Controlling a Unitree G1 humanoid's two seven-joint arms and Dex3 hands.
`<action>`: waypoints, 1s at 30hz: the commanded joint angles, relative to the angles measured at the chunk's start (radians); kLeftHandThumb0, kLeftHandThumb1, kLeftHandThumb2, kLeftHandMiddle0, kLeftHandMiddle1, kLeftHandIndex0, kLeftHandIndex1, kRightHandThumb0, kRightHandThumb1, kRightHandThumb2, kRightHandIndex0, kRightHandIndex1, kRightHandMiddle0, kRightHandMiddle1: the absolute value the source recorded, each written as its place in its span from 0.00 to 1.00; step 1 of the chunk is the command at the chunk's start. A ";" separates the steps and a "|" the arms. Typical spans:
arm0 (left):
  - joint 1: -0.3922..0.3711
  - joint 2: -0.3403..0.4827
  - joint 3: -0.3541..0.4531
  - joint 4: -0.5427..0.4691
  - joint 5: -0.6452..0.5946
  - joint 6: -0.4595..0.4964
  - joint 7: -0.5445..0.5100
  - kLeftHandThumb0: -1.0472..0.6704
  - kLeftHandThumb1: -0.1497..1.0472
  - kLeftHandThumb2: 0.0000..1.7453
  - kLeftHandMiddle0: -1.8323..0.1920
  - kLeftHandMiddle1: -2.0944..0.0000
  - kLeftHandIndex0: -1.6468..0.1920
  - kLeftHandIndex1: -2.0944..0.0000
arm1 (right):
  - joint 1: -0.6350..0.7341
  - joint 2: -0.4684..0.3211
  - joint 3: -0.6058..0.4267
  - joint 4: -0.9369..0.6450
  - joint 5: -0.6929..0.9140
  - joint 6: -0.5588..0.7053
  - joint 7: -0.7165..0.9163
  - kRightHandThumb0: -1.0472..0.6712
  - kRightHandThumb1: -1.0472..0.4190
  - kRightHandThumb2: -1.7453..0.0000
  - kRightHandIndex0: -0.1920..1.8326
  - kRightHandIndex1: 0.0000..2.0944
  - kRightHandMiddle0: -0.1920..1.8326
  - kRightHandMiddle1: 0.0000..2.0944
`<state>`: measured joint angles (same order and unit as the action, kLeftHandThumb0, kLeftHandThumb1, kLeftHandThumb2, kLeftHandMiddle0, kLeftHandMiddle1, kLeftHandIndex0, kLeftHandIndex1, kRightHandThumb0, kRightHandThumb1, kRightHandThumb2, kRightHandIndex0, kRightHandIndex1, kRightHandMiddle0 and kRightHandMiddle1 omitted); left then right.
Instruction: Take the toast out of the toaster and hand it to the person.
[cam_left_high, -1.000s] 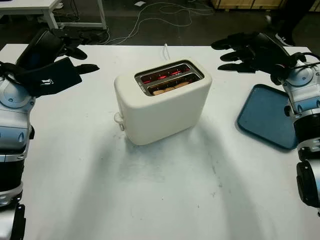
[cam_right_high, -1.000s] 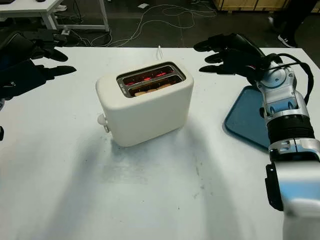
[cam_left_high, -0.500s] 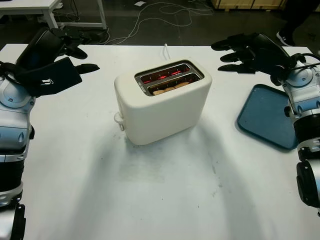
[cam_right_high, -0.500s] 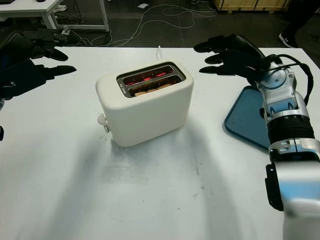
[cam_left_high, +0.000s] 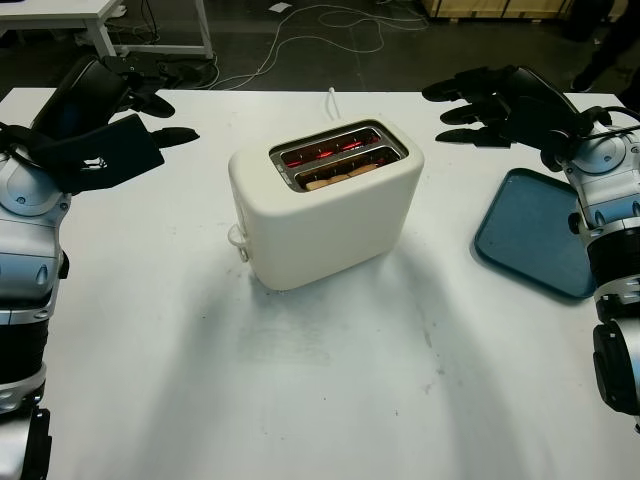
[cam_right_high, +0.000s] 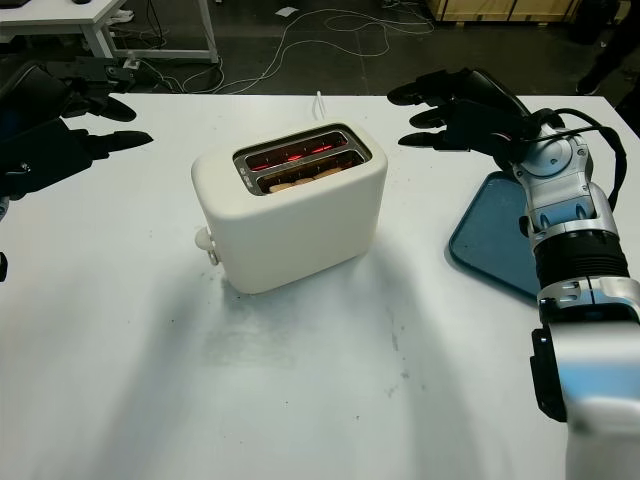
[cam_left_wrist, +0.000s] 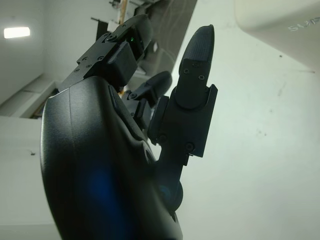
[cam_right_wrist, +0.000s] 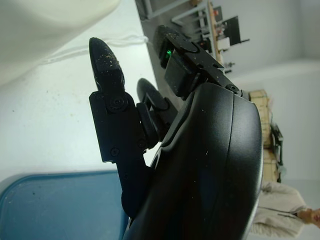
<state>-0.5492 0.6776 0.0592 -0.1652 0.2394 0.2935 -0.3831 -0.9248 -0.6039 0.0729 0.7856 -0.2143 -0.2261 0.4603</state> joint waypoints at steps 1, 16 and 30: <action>-0.001 0.001 -0.005 -0.006 0.002 -0.002 -0.005 0.37 0.86 0.00 0.66 0.67 0.56 0.93 | -0.004 -0.002 0.003 -0.006 -0.001 -0.024 -0.006 0.33 0.12 1.00 0.46 0.01 0.43 0.00; 0.000 0.000 -0.004 -0.004 0.002 -0.008 -0.003 0.37 0.86 0.00 0.66 0.67 0.55 0.93 | -0.004 0.000 -0.002 -0.009 0.007 -0.015 0.001 0.33 0.12 1.00 0.46 0.00 0.43 0.00; -0.005 0.001 -0.005 -0.003 -0.001 -0.006 -0.007 0.37 0.86 0.00 0.66 0.68 0.55 0.94 | -0.005 0.004 -0.004 -0.009 0.010 -0.008 0.001 0.34 0.12 1.00 0.46 0.00 0.43 0.00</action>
<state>-0.5492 0.6776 0.0574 -0.1651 0.2393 0.2935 -0.3832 -0.9248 -0.6038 0.0725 0.7847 -0.2131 -0.2318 0.4603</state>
